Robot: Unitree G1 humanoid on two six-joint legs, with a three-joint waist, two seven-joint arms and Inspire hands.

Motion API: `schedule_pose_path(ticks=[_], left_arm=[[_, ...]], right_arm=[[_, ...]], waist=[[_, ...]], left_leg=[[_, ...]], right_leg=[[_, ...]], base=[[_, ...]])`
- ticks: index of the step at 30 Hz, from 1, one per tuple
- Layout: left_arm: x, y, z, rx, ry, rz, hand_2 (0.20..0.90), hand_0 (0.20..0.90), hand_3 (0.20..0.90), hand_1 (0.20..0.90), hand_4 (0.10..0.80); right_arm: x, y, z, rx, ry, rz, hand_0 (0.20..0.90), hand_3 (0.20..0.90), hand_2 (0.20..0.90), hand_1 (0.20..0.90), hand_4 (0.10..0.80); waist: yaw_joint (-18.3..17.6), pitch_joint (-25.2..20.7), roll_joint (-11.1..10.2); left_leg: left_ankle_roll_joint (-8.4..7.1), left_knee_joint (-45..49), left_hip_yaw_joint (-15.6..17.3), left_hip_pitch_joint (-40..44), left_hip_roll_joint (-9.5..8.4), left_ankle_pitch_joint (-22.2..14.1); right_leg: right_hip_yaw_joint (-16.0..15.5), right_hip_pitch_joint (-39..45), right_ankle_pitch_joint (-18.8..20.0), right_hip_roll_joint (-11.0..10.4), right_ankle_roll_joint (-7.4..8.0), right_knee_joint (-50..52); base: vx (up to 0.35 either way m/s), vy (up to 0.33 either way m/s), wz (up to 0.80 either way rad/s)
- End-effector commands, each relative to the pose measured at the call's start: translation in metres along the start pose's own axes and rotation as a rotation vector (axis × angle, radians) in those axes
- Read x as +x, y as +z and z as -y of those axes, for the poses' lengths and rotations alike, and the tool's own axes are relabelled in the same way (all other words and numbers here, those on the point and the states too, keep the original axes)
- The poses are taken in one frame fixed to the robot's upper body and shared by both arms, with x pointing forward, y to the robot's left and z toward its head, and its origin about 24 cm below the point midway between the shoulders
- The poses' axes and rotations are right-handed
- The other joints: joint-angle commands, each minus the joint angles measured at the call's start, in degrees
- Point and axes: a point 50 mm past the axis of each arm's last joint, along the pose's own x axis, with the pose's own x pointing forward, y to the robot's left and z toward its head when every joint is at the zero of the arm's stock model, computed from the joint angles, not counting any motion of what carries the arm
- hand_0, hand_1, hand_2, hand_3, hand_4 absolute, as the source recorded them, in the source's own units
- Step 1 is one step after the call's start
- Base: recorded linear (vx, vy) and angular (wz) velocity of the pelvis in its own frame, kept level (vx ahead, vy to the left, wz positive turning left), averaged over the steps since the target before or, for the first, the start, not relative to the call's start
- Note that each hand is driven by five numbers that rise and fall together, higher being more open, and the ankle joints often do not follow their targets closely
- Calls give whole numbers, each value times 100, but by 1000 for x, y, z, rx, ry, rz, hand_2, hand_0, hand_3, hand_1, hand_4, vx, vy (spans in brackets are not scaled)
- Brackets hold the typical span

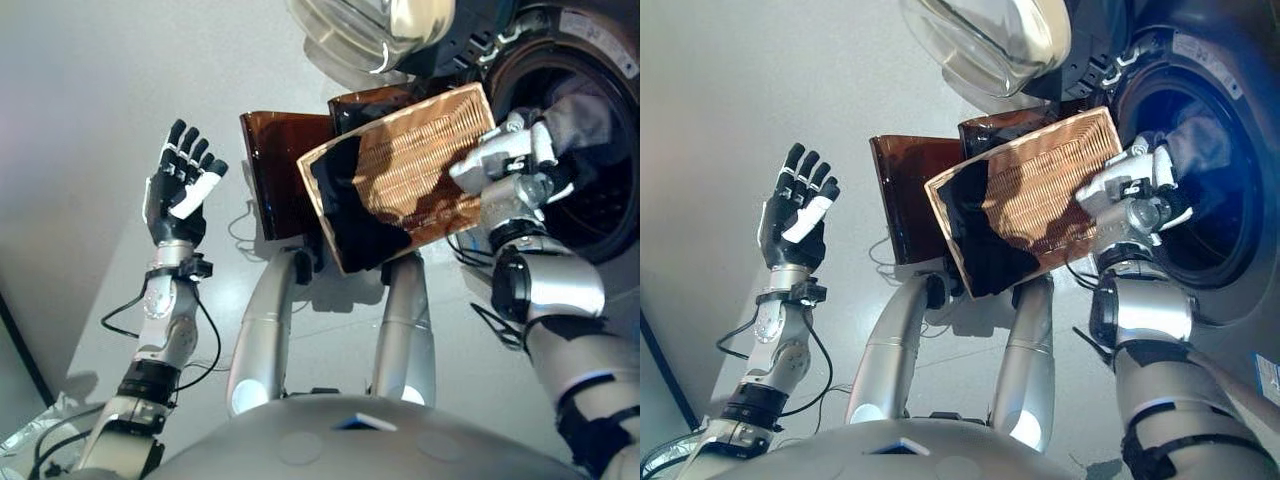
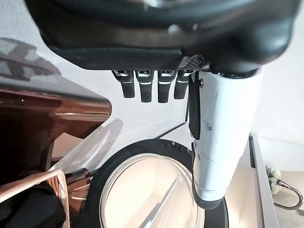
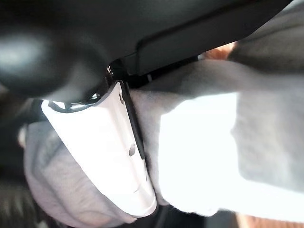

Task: Pick up the clothes and place them into the washing machine

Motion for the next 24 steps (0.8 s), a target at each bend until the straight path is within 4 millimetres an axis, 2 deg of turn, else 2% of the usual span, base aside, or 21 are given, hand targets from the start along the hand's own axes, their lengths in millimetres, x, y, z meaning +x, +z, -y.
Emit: schedule_pose_path(ticks=[1, 5, 11, 15, 19, 20, 21, 24], left_arm=[[7, 40, 1, -48, -5, 222, 900, 900, 900, 900, 800], [6, 38, 0, -60, 11, 220, 900, 900, 900, 900, 800], [7, 40, 0, -52, 5, 231, 900, 900, 900, 900, 800], [7, 47, -1, -35, -10, 254, 900, 900, 900, 900, 800], [6, 54, -1, -18, -32, 275, 900, 900, 900, 900, 800], [5, 56, 0, -21, -37, 284, 900, 900, 900, 900, 800], [5, 56, 0, -23, -38, 284, 900, 900, 900, 900, 800], [2, 58, -3, -22, -28, 291, 900, 900, 900, 900, 800]], right_arm=[[-6, 36, -24, 288, 47, 141, 200, 200, 200, 200, 300], [-14, 45, -35, 477, 50, 156, 200, 200, 200, 200, 300], [-12, 72, -36, 542, 48, 242, 200, 200, 200, 200, 300], [-7, 105, -36, 566, 39, 322, 200, 200, 200, 200, 300], [-5, 152, -37, 615, 27, 427, 200, 200, 200, 200, 300], [-7, 169, -37, 626, 20, 476, 200, 200, 200, 200, 300], [-8, 170, -37, 624, 18, 479, 200, 200, 200, 200, 300], [-12, 198, -34, 634, -14, 565, 200, 200, 200, 200, 300]], waist=[[14, -157, 93], [32, -134, 165], [32, -150, 225], [51, -182, 253], [75, -217, 287], [85, -217, 309], [91, -217, 315], [78, -257, 332]], left_leg=[[-321, -124, -160, 364, -156, -546], [-314, -97, -125, 295, -183, -523], [-300, -59, -90, 252, -211, -523], [-302, -68, -93, 219, -230, -525], [-304, -69, -92, 171, -245, -516], [-314, -58, -87, 148, -241, -506], [-314, -56, -85, 142, -241, -506], [-318, -43, -83, 120, -245, -516]], right_leg=[[-4, -152, 756, 221, -694, -374], [46, -239, 751, 210, -687, -320], [79, -305, 746, 177, -662, -251], [116, -353, 748, 151, -641, -234], [152, -423, 724, 137, -633, -210], [178, -458, 718, 139, -634, -194], [181, -464, 717, 140, -633, -190], [190, -487, 705, 138, -629, -174]], base=[[0, 0, 0], [-4, 2, -1], [0, -4, 2], [-1, -4, 1], [1, -9, 6], [0, -12, 9], [-2, -13, 6], [0, 0, 0]])
